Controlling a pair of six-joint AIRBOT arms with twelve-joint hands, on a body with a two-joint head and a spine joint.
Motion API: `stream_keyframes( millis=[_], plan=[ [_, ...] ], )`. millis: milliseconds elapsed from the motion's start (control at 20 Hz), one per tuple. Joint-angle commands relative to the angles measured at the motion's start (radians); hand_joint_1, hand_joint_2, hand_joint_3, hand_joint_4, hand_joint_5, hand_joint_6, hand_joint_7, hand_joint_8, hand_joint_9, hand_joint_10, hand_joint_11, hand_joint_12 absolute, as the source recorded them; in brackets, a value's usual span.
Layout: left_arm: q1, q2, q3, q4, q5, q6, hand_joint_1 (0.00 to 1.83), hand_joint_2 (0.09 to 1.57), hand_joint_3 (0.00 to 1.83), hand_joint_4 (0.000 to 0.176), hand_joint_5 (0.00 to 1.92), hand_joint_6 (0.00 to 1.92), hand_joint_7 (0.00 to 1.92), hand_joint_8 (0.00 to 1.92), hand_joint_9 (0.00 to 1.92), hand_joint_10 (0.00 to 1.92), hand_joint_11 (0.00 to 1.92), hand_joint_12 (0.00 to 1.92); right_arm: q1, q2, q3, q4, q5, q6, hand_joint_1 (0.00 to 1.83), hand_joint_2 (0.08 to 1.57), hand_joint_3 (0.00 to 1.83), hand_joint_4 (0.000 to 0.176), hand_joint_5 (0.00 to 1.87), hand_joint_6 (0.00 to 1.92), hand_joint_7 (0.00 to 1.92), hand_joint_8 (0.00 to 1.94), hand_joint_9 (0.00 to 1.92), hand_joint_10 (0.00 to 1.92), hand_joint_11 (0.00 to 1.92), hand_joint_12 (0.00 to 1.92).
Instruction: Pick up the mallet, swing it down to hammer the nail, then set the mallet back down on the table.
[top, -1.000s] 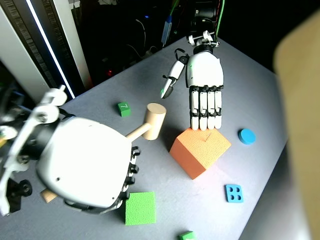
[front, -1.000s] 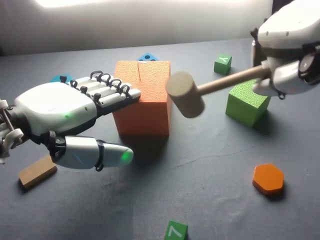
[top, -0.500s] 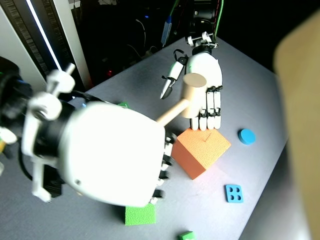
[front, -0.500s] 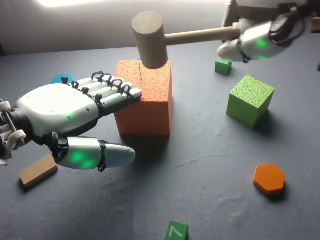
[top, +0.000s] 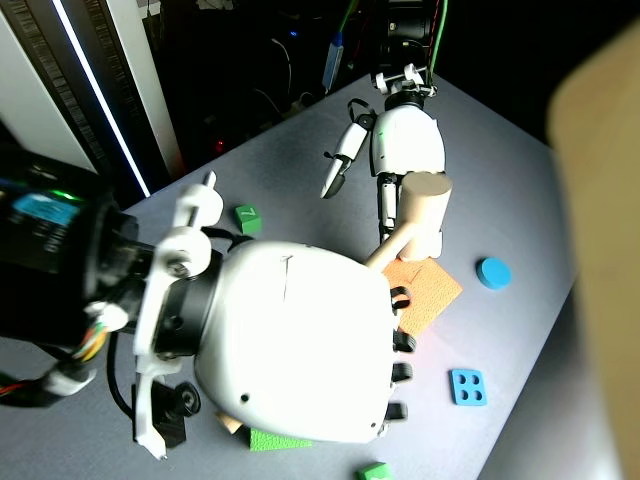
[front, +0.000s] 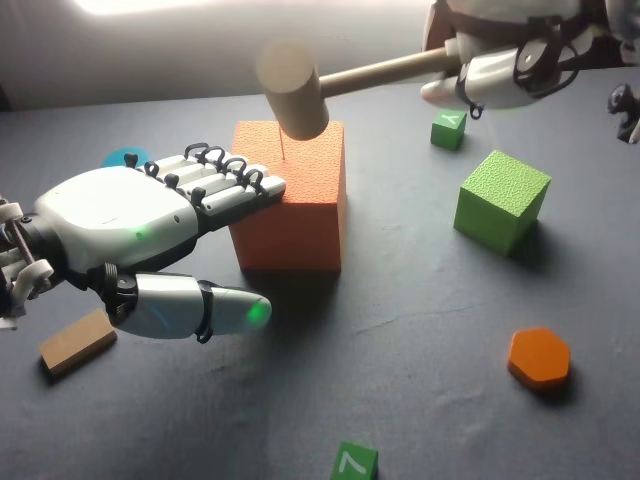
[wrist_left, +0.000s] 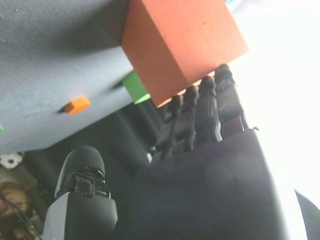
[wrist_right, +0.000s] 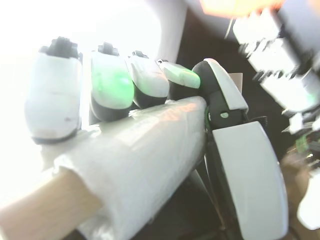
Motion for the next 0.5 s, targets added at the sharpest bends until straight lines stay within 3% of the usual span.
stream_keyframes(
  millis=[0,150,200,250,300,450],
  plan=[
    [-0.003,-0.010,-0.002,0.001,-0.054,-0.004,0.00,1.19,0.00,0.000,0.04,0.00,0.03,0.00,0.02,0.00,0.00,0.00,0.012,0.005,0.005,0.012,0.122,-0.001,0.68,1.50,0.00,0.000,1.06,1.92,1.30,1.94,1.42,1.92,1.52,1.92],
    [-0.003,-0.011,-0.002,0.001,-0.054,-0.004,0.00,1.19,0.00,0.000,0.04,0.00,0.03,0.00,0.01,0.00,0.00,0.00,-0.010,0.002,0.005,0.013,0.163,-0.055,0.67,1.51,0.00,0.000,1.04,1.92,1.28,1.94,1.42,1.92,1.52,1.92],
    [-0.003,-0.011,-0.002,0.001,-0.054,-0.004,0.00,1.19,0.00,0.000,0.03,0.00,0.02,0.00,0.01,0.00,0.00,0.00,-0.019,0.002,0.005,0.089,0.198,-0.157,0.68,1.50,0.00,0.000,1.02,1.92,1.26,1.94,1.41,1.92,1.51,1.92],
    [-0.003,-0.011,-0.002,0.001,-0.054,-0.004,0.00,1.19,0.00,0.000,0.02,0.00,0.02,0.00,0.00,0.00,0.00,0.00,-0.032,0.002,0.002,0.252,0.256,-0.329,0.68,1.50,0.00,0.000,1.01,1.92,1.25,1.94,1.40,1.92,1.50,1.92],
    [-0.003,-0.011,-0.002,0.001,-0.054,-0.004,0.00,1.20,0.00,0.000,0.02,0.00,0.01,0.00,0.00,0.00,0.00,0.00,-0.041,0.003,-0.001,0.339,0.292,-0.422,0.67,1.50,0.00,0.000,1.01,1.92,1.25,1.94,1.40,1.92,1.50,1.92],
    [-0.001,-0.010,-0.002,0.001,-0.054,-0.004,0.00,1.18,0.00,0.000,0.03,0.00,0.01,0.00,0.00,0.00,0.00,0.00,-0.064,0.006,-0.001,0.405,0.308,-0.422,0.67,1.51,0.00,0.000,1.02,1.92,1.26,1.94,1.40,1.92,1.51,1.92]
  ],
)
